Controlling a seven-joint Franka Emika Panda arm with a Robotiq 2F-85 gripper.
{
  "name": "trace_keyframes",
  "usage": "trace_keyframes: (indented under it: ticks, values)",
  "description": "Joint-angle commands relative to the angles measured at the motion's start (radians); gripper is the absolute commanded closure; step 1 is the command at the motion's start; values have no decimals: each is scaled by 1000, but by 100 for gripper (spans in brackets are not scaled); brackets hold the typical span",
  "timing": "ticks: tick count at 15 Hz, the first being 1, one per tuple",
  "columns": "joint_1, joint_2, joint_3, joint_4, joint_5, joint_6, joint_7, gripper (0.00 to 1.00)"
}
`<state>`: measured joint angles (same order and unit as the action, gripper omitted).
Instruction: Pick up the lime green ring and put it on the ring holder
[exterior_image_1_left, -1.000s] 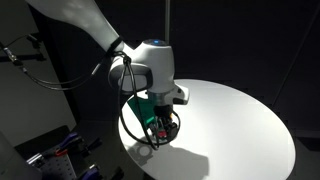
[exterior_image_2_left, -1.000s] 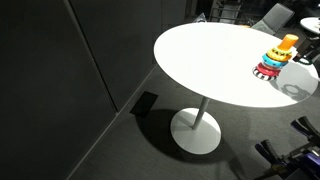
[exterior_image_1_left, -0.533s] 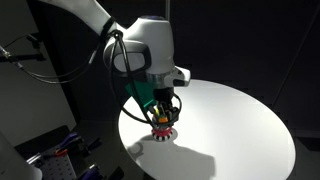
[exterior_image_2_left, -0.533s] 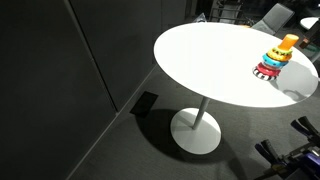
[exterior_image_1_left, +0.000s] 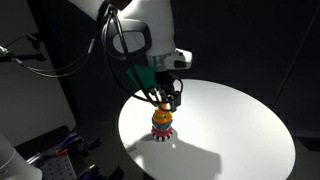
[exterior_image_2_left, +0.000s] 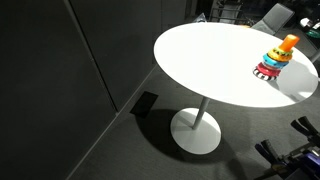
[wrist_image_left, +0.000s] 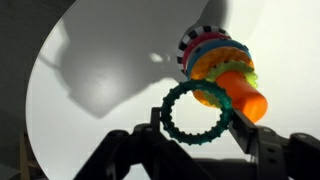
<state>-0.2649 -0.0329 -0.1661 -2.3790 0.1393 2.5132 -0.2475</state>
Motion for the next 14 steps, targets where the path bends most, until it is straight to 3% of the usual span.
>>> trace_keyframes:
  ticks: [1,14]
  values:
    - [32,-9,-15,47,32,-49,27,55]
    - [100,62,9,90,39,-50,102,55]
